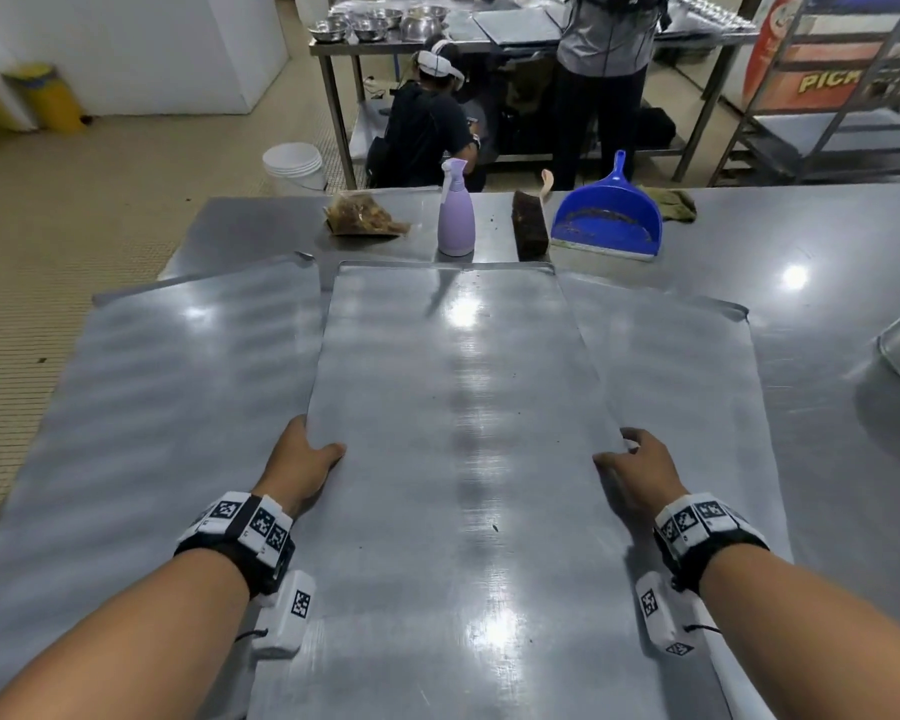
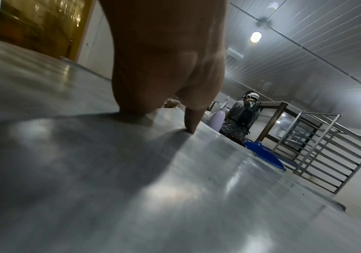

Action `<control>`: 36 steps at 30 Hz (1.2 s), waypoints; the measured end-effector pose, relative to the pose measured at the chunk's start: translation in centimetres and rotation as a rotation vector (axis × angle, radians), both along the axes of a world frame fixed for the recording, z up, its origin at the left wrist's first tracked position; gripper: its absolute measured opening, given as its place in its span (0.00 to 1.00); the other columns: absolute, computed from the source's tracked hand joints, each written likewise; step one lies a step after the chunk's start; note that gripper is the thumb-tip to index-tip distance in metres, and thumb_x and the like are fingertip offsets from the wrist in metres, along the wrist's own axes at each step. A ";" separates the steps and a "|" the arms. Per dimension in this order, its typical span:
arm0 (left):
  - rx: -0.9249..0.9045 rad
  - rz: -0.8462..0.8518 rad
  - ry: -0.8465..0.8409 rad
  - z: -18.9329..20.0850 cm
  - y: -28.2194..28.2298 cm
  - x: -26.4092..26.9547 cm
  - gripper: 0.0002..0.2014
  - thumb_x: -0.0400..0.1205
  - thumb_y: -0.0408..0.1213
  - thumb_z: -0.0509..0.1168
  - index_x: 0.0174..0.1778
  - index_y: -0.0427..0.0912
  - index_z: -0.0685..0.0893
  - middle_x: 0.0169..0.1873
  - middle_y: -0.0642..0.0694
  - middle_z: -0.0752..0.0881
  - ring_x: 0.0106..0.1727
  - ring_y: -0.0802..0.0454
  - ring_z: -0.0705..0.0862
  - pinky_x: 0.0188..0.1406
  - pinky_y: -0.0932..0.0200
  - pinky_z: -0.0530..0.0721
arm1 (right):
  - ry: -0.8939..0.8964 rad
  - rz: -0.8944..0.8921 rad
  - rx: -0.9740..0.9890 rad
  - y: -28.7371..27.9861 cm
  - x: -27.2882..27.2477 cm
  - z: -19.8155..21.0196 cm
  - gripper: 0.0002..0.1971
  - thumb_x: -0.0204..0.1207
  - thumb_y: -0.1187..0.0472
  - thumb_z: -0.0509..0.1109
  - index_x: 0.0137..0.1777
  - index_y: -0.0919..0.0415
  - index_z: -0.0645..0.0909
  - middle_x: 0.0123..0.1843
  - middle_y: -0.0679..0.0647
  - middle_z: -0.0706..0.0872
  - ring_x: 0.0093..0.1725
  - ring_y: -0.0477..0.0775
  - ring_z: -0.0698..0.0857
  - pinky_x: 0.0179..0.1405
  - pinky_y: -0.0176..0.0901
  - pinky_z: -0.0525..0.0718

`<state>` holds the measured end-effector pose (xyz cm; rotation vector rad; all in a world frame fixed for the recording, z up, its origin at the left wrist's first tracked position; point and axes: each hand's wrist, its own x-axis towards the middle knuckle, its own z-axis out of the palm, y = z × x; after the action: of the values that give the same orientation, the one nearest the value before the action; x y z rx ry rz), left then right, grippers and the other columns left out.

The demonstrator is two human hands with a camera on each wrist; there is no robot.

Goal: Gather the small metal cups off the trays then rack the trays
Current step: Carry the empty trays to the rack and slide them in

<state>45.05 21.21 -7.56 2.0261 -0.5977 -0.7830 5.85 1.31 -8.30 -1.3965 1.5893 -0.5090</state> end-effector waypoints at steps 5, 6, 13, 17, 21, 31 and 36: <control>-0.023 -0.090 -0.012 0.7 -2.4 -2.6 0.26 0.71 0.42 0.76 0.65 0.47 0.80 0.56 0.49 0.89 0.56 0.45 0.88 0.62 0.39 0.86 | -0.007 -0.057 -0.018 0.8 -4.9 0.6 0.27 0.71 0.66 0.78 0.70 0.60 0.76 0.56 0.61 0.87 0.54 0.62 0.87 0.60 0.55 0.85; -0.026 -0.114 -0.019 0.9 -3.1 -3.4 0.27 0.70 0.44 0.76 0.65 0.48 0.81 0.56 0.50 0.90 0.56 0.46 0.89 0.62 0.40 0.86 | -0.007 -0.071 -0.023 0.8 -6.0 0.7 0.28 0.71 0.65 0.78 0.71 0.61 0.75 0.56 0.62 0.87 0.54 0.62 0.87 0.60 0.54 0.85; -0.065 -0.278 -0.020 2.3 -10.0 -10.2 0.20 0.77 0.34 0.75 0.64 0.46 0.80 0.55 0.48 0.88 0.56 0.45 0.88 0.63 0.44 0.85 | 0.011 -0.262 -0.049 1.3 -13.9 1.8 0.26 0.72 0.68 0.79 0.70 0.63 0.76 0.45 0.52 0.84 0.51 0.59 0.85 0.58 0.48 0.81; -0.048 -0.346 0.009 1.7 -12.9 -11.9 0.21 0.74 0.37 0.77 0.61 0.51 0.79 0.55 0.48 0.89 0.57 0.45 0.88 0.64 0.40 0.85 | 0.007 -0.324 -0.045 1.1 -16.7 0.9 0.28 0.69 0.65 0.80 0.69 0.63 0.78 0.56 0.60 0.89 0.53 0.60 0.89 0.63 0.61 0.85; 0.005 -0.415 -0.024 0.4 -15.7 -11.9 0.29 0.68 0.45 0.77 0.65 0.47 0.80 0.57 0.46 0.89 0.57 0.44 0.88 0.63 0.38 0.86 | 0.003 -0.344 -0.041 0.6 -17.9 0.0 0.27 0.69 0.65 0.81 0.69 0.63 0.79 0.56 0.59 0.89 0.54 0.60 0.89 0.63 0.60 0.86; 0.257 -0.561 -0.251 0.1 -17.0 -12.4 0.18 0.78 0.40 0.73 0.62 0.41 0.81 0.56 0.42 0.85 0.57 0.38 0.85 0.57 0.48 0.83 | 0.182 -0.229 -0.010 -0.7 -18.4 -0.5 0.21 0.73 0.65 0.77 0.66 0.57 0.81 0.53 0.54 0.88 0.53 0.57 0.86 0.57 0.50 0.83; 0.341 -0.558 -0.391 0.8 -16.4 -12.1 0.15 0.77 0.44 0.72 0.32 0.48 0.73 0.44 0.32 0.80 0.44 0.34 0.82 0.45 0.48 0.83 | 0.296 -0.174 -0.080 0.1 -18.1 0.0 0.18 0.75 0.61 0.76 0.65 0.57 0.84 0.51 0.52 0.86 0.52 0.57 0.85 0.55 0.49 0.82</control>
<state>32.96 4.83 -6.80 2.3789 -1.3734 -0.8510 -12.22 1.37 -8.30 -1.4512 1.9603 -0.4896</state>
